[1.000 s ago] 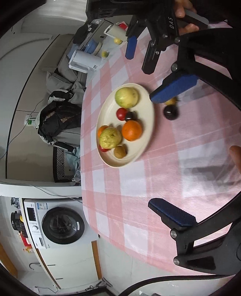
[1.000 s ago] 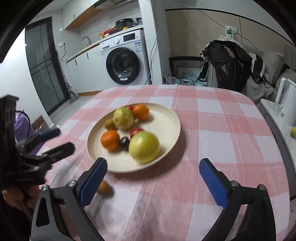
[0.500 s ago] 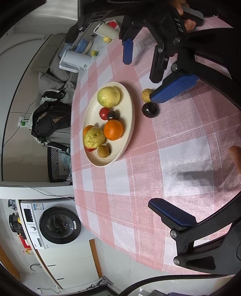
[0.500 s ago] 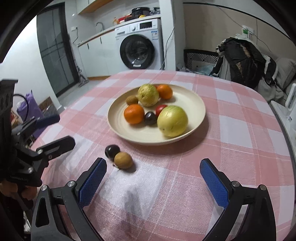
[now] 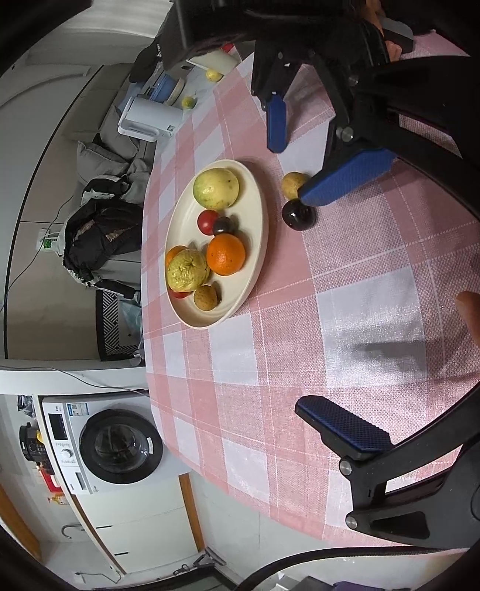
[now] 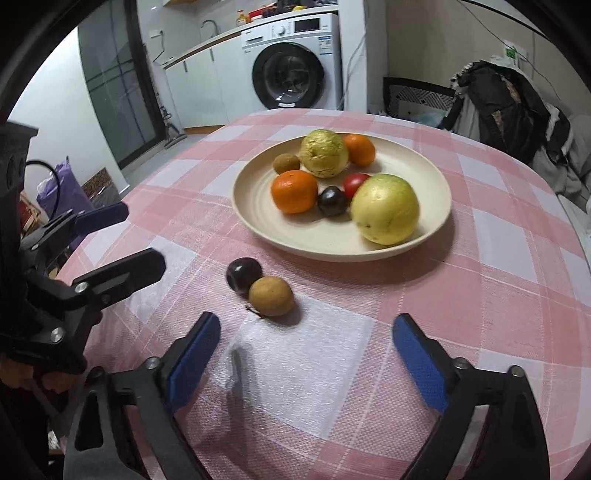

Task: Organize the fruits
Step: 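Grasp the small brown fruit with the right tool while the left tool approaches the plum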

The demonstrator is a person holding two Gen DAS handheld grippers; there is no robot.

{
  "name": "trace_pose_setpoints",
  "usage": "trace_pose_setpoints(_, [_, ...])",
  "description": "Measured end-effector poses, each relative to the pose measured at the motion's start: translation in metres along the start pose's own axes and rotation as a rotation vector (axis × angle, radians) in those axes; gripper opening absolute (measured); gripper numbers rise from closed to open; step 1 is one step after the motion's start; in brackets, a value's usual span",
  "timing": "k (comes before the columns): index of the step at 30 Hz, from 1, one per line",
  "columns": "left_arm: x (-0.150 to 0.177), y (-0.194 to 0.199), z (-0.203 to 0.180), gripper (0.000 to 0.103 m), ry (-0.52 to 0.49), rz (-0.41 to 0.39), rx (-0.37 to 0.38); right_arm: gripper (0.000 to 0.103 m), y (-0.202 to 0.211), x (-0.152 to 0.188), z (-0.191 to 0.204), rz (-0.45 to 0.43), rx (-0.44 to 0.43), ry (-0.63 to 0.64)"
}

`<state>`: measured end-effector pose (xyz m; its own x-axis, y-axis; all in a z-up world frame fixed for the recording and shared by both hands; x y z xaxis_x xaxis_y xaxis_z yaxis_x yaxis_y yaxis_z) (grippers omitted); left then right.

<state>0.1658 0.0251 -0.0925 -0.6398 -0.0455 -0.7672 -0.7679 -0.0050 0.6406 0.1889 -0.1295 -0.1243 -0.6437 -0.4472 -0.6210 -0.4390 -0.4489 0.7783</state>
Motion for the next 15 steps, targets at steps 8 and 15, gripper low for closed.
trace_pose_setpoints(8, [0.0,0.0,-0.002,0.102,-0.002,-0.004,0.002,0.072,-0.009,0.0,0.011,0.032,0.015,0.055])
trace_pose_setpoints(15, [0.0,0.0,-0.002,0.102,-0.001,-0.003,0.003,0.058,-0.013,-0.004,0.013,0.036,0.032,0.075])
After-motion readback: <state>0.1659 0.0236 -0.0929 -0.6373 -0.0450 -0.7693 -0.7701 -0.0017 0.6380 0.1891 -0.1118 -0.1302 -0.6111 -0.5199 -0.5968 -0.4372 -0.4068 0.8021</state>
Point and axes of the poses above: each gripper's, at about its wrist camera, not at the fingertips, and y roughly against the way its jaws point, z to its left, x to its underside, the point moved 9 cm from there along -y, roughly the way its jaws point
